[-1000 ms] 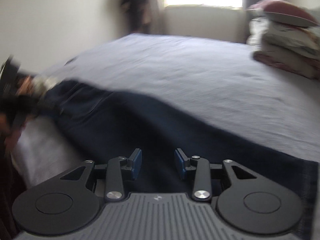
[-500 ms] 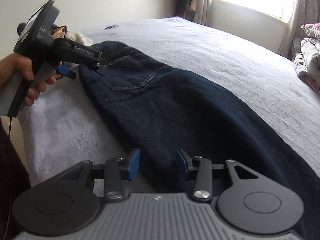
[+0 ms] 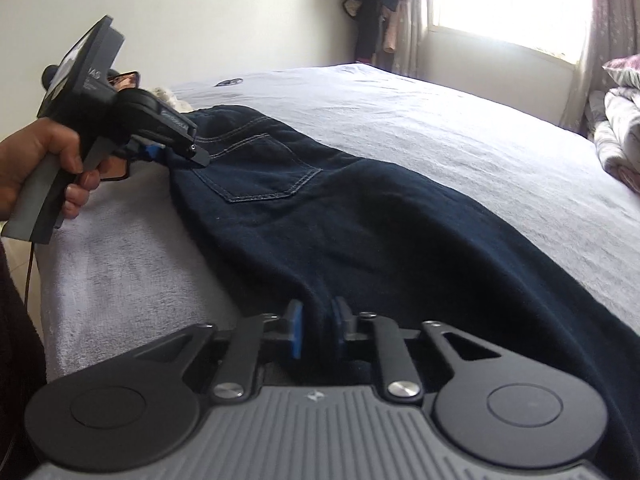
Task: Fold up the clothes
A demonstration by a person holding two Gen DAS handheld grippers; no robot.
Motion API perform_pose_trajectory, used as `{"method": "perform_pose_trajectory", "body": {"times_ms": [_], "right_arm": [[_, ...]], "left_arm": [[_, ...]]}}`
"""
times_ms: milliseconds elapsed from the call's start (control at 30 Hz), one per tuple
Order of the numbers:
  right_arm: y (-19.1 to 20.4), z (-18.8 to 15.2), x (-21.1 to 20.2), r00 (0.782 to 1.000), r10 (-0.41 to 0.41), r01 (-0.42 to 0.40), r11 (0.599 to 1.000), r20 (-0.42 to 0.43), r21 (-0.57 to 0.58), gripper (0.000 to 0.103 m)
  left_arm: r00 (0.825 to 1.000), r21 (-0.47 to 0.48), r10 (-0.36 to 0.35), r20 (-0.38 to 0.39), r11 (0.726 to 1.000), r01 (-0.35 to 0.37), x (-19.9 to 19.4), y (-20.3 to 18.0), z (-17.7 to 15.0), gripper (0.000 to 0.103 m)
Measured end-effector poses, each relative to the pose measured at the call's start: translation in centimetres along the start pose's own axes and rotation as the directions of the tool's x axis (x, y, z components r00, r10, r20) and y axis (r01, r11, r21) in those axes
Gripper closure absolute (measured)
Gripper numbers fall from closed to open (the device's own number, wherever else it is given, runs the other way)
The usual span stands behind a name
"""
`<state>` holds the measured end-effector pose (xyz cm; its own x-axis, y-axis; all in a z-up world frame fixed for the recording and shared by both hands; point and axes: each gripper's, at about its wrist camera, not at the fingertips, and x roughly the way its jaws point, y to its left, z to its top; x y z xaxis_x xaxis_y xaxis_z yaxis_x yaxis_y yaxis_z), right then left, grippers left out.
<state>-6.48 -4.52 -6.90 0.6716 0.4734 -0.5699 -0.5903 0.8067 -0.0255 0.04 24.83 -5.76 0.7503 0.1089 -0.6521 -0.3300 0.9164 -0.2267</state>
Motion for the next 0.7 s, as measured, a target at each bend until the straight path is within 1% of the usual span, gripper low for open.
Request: {"method": "perform_pose_trajectory", "body": {"times_ms": [33, 67, 100, 200, 300, 433, 567, 700], "right_arm": [[0.1, 0.1, -0.1, 1.000, 0.005, -0.005, 1.000, 0.002, -0.004, 0.097], [0.1, 0.3, -0.3, 1.000, 0.011, -0.011, 1.000, 0.005, 0.004, 0.097], [0.0, 0.4, -0.4, 1.000, 0.022, -0.022, 1.000, 0.006, 0.013, 0.097], [0.2, 0.7, -0.9, 0.997, 0.073, -0.074, 0.997, 0.007, 0.019, 0.098], [0.8, 0.4, -0.9, 0.997, 0.074, -0.074, 0.997, -0.003, -0.021, 0.098], [0.8, 0.3, -0.7, 0.997, 0.079, -0.080, 0.997, -0.013, -0.014, 0.098], [0.9, 0.4, -1.0, 0.997, 0.081, -0.082, 0.997, -0.010, -0.015, 0.098], [-0.1, 0.9, -1.7, 0.993, 0.118, -0.119, 0.992, 0.007, 0.037, 0.098]], "left_arm": [[1.000, -0.004, 0.001, 0.005, 1.000, -0.001, -0.1, 0.1, 0.1, 0.079], [1.000, -0.023, -0.005, -0.002, 1.000, 0.005, 0.0, 0.4, 0.2, 0.079], [1.000, -0.041, -0.010, -0.003, 0.999, 0.010, 0.0, 0.7, 0.3, 0.081], [1.000, -0.042, -0.004, 0.000, 0.999, 0.004, 0.1, 0.9, 0.5, 0.083], [1.000, -0.033, 0.010, -0.005, 0.999, -0.010, 0.3, 0.7, 0.4, 0.083], [0.999, -0.015, 0.036, -0.002, 0.999, -0.036, 0.3, 0.2, 0.1, 0.083], [0.999, -0.010, 0.044, 0.000, 0.999, -0.044, 0.2, 0.2, 0.2, 0.082], [0.999, -0.011, 0.044, 0.001, 0.999, -0.044, -0.1, 0.2, 0.1, 0.082]]}}
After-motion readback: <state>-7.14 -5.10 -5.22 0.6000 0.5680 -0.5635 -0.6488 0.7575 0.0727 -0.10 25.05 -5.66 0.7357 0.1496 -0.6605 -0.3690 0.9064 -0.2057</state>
